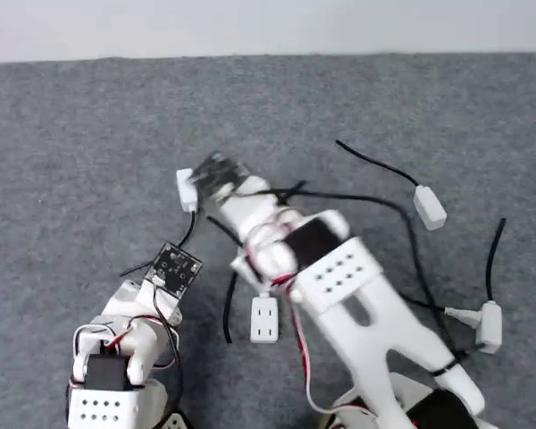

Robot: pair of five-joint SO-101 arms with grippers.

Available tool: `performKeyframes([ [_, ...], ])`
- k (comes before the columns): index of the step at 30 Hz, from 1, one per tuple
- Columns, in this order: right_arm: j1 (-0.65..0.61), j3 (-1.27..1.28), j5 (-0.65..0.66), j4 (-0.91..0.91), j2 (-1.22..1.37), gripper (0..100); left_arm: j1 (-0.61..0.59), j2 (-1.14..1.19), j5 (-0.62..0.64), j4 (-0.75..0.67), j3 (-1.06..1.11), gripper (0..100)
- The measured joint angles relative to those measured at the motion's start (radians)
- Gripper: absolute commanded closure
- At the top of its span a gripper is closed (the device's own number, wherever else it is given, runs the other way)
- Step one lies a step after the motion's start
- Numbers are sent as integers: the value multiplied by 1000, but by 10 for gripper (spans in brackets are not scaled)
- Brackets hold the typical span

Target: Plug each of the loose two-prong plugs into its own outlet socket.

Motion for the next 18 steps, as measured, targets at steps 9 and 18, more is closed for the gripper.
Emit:
performKeyframes([
  [9,273,89,169,117,17,991,-3,144,5,-38,-5,987],
  [18,416,180,308,-32,255,987,-8,160,5,-40,-5,987],
])
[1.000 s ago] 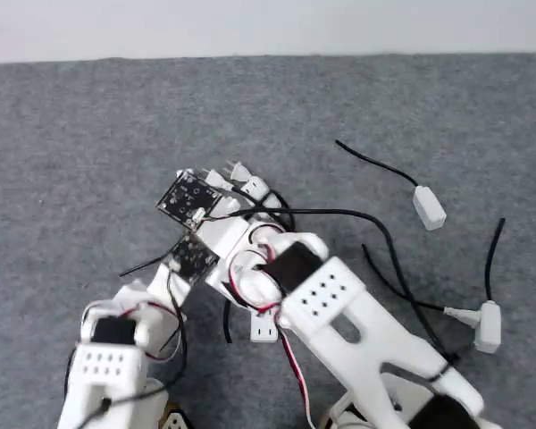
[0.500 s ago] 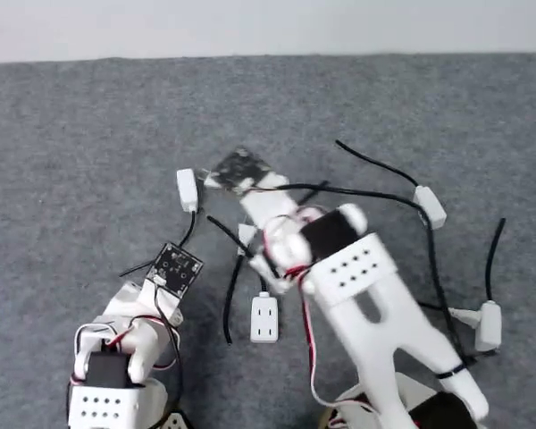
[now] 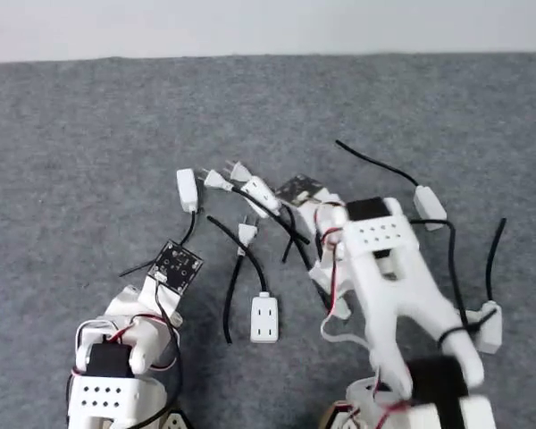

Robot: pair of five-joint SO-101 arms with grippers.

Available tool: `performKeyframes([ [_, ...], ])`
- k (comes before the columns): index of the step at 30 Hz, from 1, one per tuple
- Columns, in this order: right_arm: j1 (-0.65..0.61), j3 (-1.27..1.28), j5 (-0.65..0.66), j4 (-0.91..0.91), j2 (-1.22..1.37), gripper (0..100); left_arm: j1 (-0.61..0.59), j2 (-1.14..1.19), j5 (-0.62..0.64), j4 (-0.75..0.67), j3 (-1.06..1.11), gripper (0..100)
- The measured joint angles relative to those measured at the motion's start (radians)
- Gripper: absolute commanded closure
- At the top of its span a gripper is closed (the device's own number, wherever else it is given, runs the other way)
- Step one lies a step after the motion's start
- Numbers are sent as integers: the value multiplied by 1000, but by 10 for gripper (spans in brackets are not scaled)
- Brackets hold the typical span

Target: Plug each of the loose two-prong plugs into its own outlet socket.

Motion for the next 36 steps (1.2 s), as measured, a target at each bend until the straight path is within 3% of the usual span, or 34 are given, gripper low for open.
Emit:
performKeyframes([
  [9,198,-149,52,-71,305,817,0,0,0,-2,0,987],
  [15,216,-387,54,35,460,867,0,0,0,-2,0,987],
  [20,215,-540,14,161,473,989,0,0,-12,-2,0,987],
  [36,222,-597,-31,235,489,989,0,5,-17,-2,0,987],
])
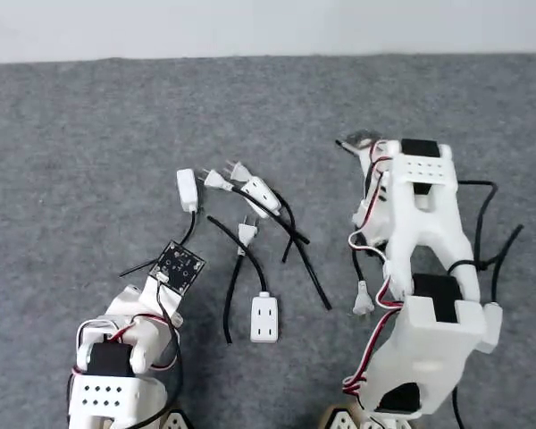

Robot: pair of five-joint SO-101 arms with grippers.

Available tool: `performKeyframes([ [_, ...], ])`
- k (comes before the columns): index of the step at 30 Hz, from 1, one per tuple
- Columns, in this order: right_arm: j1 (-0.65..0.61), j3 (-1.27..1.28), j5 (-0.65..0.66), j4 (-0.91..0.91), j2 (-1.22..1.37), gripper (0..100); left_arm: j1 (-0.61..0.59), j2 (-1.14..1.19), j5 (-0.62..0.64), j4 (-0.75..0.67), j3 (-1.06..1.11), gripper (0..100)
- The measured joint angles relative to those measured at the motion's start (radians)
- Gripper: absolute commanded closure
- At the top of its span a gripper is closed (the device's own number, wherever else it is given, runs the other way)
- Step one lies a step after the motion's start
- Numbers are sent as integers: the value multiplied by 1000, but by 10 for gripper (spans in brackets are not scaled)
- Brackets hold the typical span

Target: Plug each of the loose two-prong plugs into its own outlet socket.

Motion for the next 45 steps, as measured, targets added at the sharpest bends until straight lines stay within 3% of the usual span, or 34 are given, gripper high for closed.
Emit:
performKeyframes([
  [8,-74,319,-35,-8,-256,990,0,0,0,0,0,987],
  [17,29,749,29,-236,-460,990,0,0,-3,0,0,987],
  [27,87,735,80,-269,-428,990,0,0,-3,0,0,987],
  [37,89,465,173,149,-430,990,0,0,-3,-15,0,987],
  [45,18,443,32,11,-430,990,0,0,-3,-17,0,987],
])
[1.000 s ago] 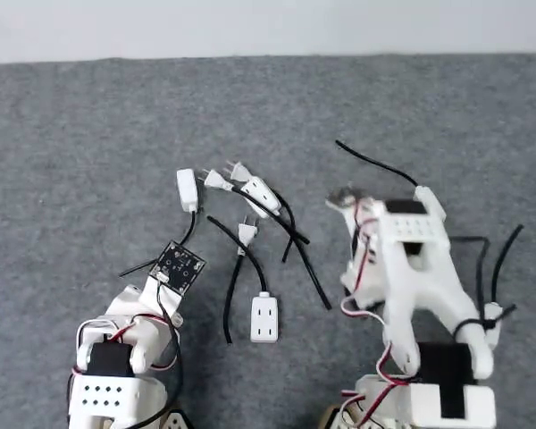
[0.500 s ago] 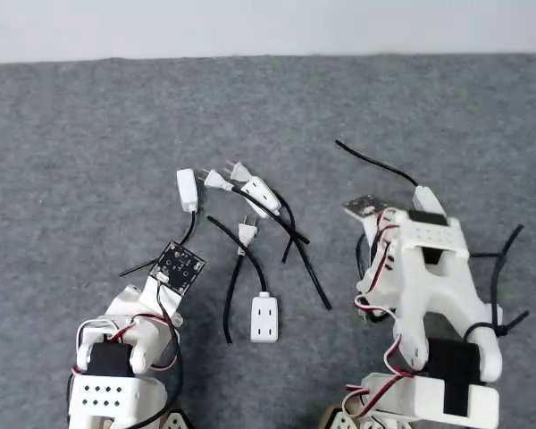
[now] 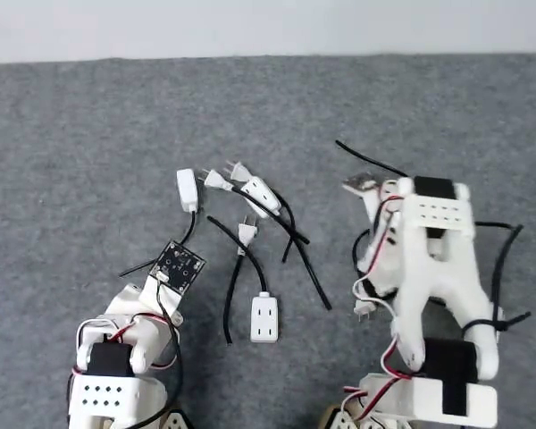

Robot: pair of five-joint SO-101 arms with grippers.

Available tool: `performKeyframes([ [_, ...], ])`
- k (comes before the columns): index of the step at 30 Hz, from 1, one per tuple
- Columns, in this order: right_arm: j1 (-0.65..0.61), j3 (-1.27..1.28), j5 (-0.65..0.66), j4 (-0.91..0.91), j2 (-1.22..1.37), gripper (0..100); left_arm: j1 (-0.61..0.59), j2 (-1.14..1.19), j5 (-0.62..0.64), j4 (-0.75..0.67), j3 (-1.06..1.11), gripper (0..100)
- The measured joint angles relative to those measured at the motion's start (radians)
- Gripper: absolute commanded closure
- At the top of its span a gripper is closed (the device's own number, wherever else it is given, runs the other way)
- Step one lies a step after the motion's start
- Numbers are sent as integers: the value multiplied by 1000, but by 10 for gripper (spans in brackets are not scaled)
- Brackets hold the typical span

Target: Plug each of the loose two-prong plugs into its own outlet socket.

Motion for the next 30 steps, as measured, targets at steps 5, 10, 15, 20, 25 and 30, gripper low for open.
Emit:
performKeyframes([
  [5,-78,98,-77,-149,0,990,0,0,0,0,0,987],
  [10,-74,153,-95,-249,0,990,-3,0,0,0,0,987],
  [15,-38,232,-98,-362,0,987,-28,0,0,0,0,987],
  [20,-44,258,-97,-422,0,964,-31,0,0,0,0,987],
  [25,-43,259,-97,-431,0,971,-34,0,0,0,0,987],
  [30,-37,259,-97,-431,0,971,-34,0,0,0,0,987],
])
